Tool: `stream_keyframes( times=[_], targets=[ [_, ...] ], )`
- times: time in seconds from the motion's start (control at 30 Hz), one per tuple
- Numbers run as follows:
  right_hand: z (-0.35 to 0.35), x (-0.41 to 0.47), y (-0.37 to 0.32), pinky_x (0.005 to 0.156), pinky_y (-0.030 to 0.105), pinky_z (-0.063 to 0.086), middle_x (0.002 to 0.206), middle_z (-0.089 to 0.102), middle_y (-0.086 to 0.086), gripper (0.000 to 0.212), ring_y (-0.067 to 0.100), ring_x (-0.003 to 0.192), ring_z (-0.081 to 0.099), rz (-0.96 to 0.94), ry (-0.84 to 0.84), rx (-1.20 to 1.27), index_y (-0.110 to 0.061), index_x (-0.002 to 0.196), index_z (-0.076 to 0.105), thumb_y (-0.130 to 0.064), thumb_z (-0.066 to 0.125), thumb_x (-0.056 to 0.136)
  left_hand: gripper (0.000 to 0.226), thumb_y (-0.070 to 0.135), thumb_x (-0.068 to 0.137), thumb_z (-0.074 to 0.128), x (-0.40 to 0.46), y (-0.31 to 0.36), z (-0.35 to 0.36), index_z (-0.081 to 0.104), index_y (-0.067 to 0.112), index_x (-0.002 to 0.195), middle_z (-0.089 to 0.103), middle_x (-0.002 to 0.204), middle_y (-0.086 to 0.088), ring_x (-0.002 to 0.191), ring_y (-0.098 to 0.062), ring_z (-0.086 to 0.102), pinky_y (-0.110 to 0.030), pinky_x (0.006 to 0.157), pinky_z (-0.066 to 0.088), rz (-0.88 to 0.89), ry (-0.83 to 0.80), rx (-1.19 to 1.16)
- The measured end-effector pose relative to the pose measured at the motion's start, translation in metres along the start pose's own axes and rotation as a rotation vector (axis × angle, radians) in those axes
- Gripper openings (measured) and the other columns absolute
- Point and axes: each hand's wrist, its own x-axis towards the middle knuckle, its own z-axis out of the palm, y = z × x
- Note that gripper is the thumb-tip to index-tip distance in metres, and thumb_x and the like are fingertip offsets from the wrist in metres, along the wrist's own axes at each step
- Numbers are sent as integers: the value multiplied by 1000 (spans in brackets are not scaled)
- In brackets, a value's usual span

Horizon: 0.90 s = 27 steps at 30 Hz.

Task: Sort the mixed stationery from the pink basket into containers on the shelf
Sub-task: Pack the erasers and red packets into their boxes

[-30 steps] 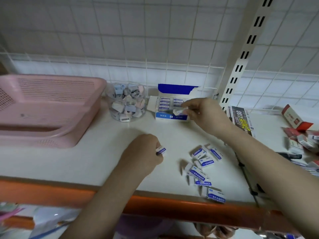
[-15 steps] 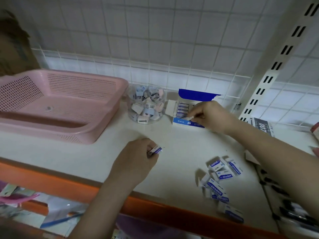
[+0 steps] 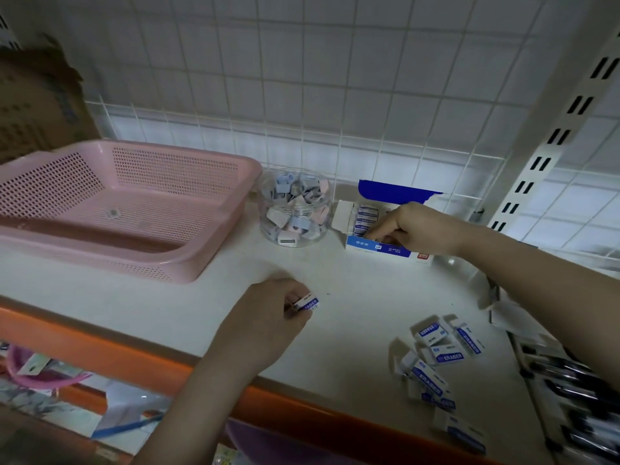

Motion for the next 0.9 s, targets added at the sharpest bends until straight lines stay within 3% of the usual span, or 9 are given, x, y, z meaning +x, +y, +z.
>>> stream_keyframes(
  times=[0.07, 0.13, 0.23, 0.3, 0.4, 0.57, 0.7, 0.8, 0.9],
  targets=[
    [1, 3, 2, 77, 18, 50, 112, 69, -6, 44, 15, 98, 63, -3, 14, -42, -22, 115, 68, 7, 47, 90, 13, 25, 87, 64, -1, -1, 0, 69, 28, 98, 66, 88, 15, 80, 0, 61, -14, 72, 47, 7, 2, -5],
    [0, 5, 3, 76, 23, 50, 108, 71, -6, 40, 15, 91, 63, -30, -4, -110, -24, 115, 68, 3, 50, 91, 11, 25, 87, 64, -1, -1, 0, 69, 29, 96, 68, 87, 12, 79, -3, 62, -21, 75, 49, 13, 1, -2],
    [-4, 5, 0, 80, 16, 47, 108, 70, -9, 32, 9, 93, 64, -70, -66, -112, -21, 115, 69, -5, 58, 90, 10, 24, 87, 63, -1, -1, 1, 69, 27, 94, 69, 87, 6, 77, -8, 62, -29, 75, 50, 27, -5, 23],
    [-1, 8, 1, 81, 22, 49, 106, 71, -9, 29, 11, 93, 63, -67, -48, -151, -24, 113, 70, -9, 57, 91, 9, 25, 88, 63, -2, -1, 2, 69, 25, 93, 69, 86, 4, 76, -10, 62, -31, 74, 50, 34, -5, 21],
    [10, 9, 2, 72, 34, 52, 97, 71, -7, 30, 17, 86, 62, -67, 51, -289, -30, 110, 70, -13, 51, 94, 7, 25, 87, 63, -3, -3, 2, 69, 25, 91, 69, 83, 4, 74, -9, 61, -29, 72, 49, 43, 7, 10],
    [15, 2, 8, 59, 31, 52, 84, 71, 2, 39, 20, 74, 64, -108, 283, -89, -24, 112, 70, -3, 67, 79, 6, 24, 87, 63, -4, -5, 0, 69, 21, 88, 67, 80, 2, 73, -11, 59, -29, 69, 48, 82, 3, 18],
    [12, 6, 10, 62, 34, 56, 89, 71, 5, 33, 20, 71, 65, -166, 268, -35, -10, 103, 71, 3, 72, 73, 5, 23, 86, 65, -6, -7, -4, 68, 26, 89, 64, 77, 9, 70, -5, 58, -19, 62, 46, 82, -1, 7],
    [10, 7, 12, 63, 13, 49, 89, 72, 3, 29, 3, 65, 59, -148, 233, 9, -7, 98, 67, 6, 70, 72, 6, 22, 86, 65, -8, -10, -7, 68, 27, 89, 62, 73, 12, 66, -1, 56, -13, 59, 43, 83, -8, 6],
    [7, 9, 11, 64, 22, 52, 86, 71, -3, 25, 11, 73, 63, -149, 172, -55, -9, 95, 67, 4, 70, 75, 9, 23, 86, 66, -10, -12, -9, 69, 29, 91, 63, 74, 15, 69, 2, 57, -9, 60, 41, 82, 6, -1]
  ],
)
